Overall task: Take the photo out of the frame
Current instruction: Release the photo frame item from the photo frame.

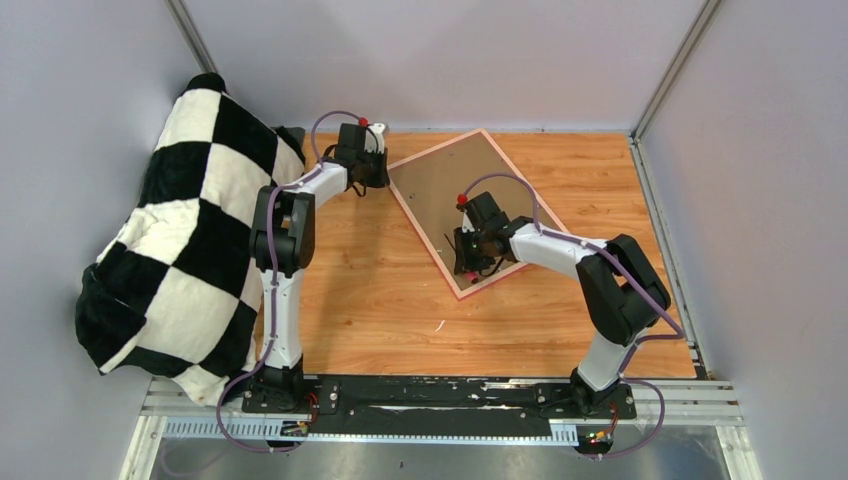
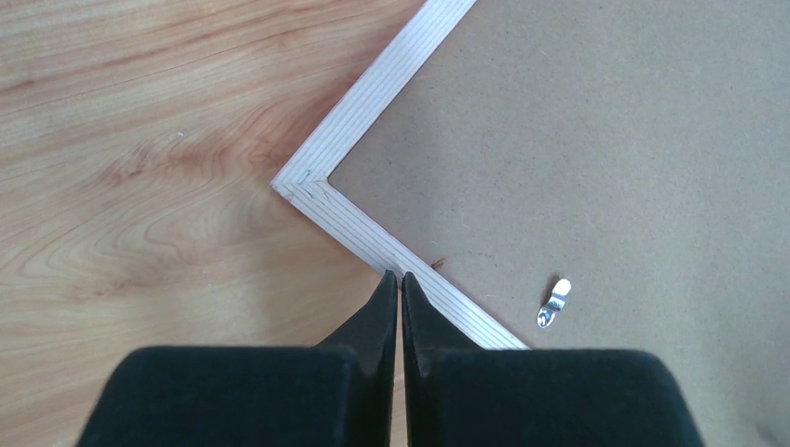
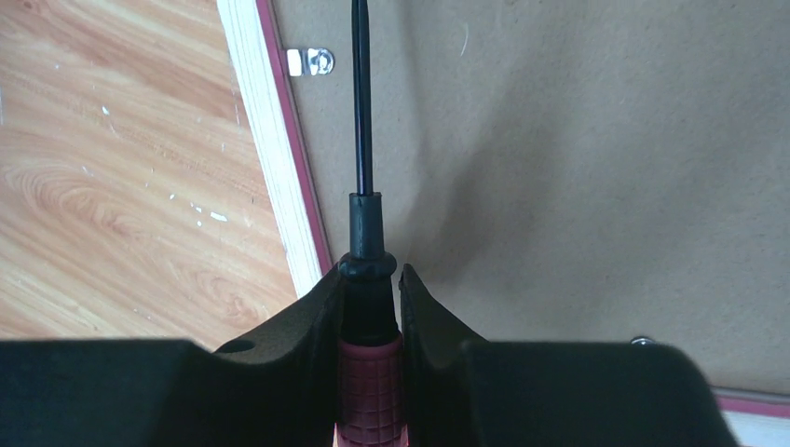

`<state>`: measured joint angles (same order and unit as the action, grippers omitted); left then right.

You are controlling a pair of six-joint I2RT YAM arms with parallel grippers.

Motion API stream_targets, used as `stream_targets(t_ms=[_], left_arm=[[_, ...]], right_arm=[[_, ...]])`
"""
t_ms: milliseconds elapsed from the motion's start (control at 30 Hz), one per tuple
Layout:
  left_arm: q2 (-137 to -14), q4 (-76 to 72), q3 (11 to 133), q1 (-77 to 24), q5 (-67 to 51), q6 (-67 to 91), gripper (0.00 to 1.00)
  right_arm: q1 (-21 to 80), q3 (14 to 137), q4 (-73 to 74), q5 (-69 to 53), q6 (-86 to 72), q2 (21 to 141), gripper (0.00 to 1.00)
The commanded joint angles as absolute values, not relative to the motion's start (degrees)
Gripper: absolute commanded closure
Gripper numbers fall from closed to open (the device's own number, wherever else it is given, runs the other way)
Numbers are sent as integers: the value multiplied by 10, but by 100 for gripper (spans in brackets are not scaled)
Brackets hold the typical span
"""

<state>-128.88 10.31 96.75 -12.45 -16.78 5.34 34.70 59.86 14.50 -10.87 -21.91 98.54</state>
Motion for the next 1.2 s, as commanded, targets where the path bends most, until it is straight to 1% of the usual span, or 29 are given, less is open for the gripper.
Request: stream_targets(t_ms=[0, 267, 400, 433, 500, 667, 767, 833, 933, 967, 1067, 1167], left_arm=[[-1308, 185, 948, -131, -181, 54, 100], [-1309, 187, 950, -131, -179, 54, 100], [-1309, 189, 951, -131, -177, 55, 100], [-1310, 189, 952, -131, -175, 56, 99], [-1313, 193, 957, -131, -172, 57, 93], [-1321, 206, 983, -120, -194, 68, 70], [-1310, 232, 1018, -114, -200, 54, 60], [-1291, 235, 1029, -114, -186, 38, 53], [-1276, 233, 1051, -114, -140, 9, 40], [-1281, 239, 1067, -114, -121, -5, 37], [-1322, 275, 1152, -114, -96, -41, 34], [-1383, 309, 1241, -114, -110, -50, 33]], right_arm=[[345, 605, 131, -65, -223, 1005, 100], [345, 588, 149, -105, -147, 965, 100], [349, 591, 185, -137, -118, 958, 100], [352, 594, 195, -140, -112, 959, 100], [352, 592, 202, -146, -106, 957, 100], [352, 592, 200, -144, -100, 958, 100], [352, 587, 200, -142, -94, 960, 100], [352, 584, 200, -142, -90, 963, 100], [352, 587, 200, -144, -86, 972, 100], [352, 589, 200, -147, -85, 976, 100], [352, 591, 199, -149, -80, 985, 100], [352, 592, 199, -150, -76, 988, 100]])
